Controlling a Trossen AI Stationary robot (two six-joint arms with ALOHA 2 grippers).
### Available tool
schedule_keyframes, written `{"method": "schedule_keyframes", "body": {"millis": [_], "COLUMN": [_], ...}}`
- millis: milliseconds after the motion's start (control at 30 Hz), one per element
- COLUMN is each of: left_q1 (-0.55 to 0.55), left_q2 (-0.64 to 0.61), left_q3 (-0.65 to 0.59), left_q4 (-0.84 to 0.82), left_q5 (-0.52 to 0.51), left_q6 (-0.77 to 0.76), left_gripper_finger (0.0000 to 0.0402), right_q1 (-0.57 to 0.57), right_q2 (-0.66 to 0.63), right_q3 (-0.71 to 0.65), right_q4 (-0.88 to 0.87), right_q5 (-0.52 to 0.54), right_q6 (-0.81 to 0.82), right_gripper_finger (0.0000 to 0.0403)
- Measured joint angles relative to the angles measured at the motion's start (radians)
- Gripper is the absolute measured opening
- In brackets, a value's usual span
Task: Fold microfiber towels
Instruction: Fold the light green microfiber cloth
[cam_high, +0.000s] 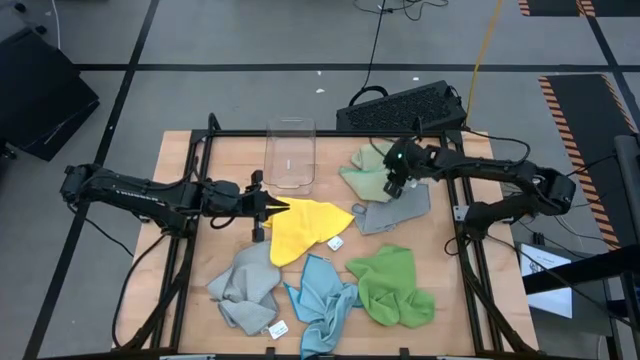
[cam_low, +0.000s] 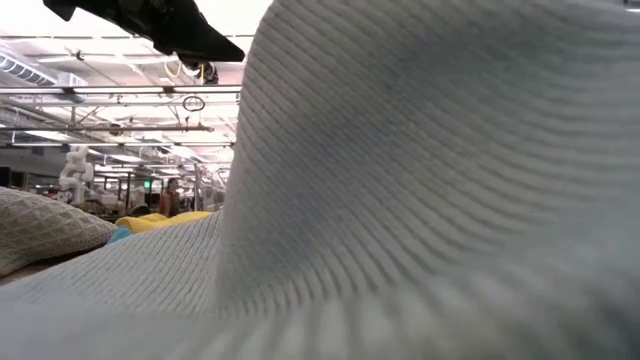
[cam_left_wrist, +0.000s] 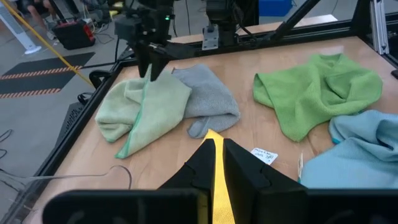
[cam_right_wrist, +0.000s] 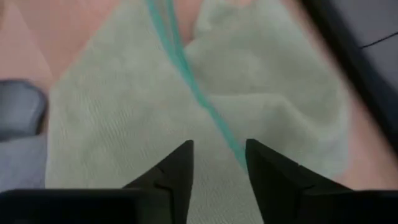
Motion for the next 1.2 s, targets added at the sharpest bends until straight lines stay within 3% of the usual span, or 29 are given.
{"method": "schedule_keyframes", "body": {"millis": [67,167,333,467,667,767,967,1200], "left_q1": [0.000,0.000,0.000,0.000,0.000,0.000,0.000,-0.050], "left_q2": [0.000,0.000,0.000,0.000,0.000,0.000,0.000,0.057], "left_q3": [0.000,0.000,0.000,0.000,0.000,0.000,0.000,0.000], "left_q4": [0.000,0.000,0.000,-0.001,-0.001,0.002,0.047,0.138], "left_q5": [0.000,0.000,0.000,0.000,0.000,-0.003,-0.056,-0.063], "left_q6": [0.000,0.000,0.000,0.000,0.017,0.021,-0.019,-0.102], "left_gripper_finger": [0.0035,0.0035,0.0035,0.0035,0.0035,0.0035,0.0035,0.0036], "right_q1": [-0.050,-0.092,-0.103,-0.074,0.050,0.171,0.452,0.771], "right_q2": [0.007,0.022,0.049,0.046,-0.040,-0.117,-0.282,-0.302], "right_q3": [-0.024,-0.071,-0.142,-0.156,-0.147,-0.144,-0.144,-0.144], "right_q4": [0.020,0.065,0.119,0.107,0.109,0.170,0.315,0.545], "right_q5": [-0.099,-0.149,-0.206,-0.222,-0.226,-0.144,0.195,0.408], "right_q6": [-0.039,-0.099,-0.145,-0.135,-0.035,0.022,0.095,0.103], "right_gripper_finger": [0.0154,0.0152,0.0099,0.0017,0.0008,0.0005,0.0005,0.0004]}}
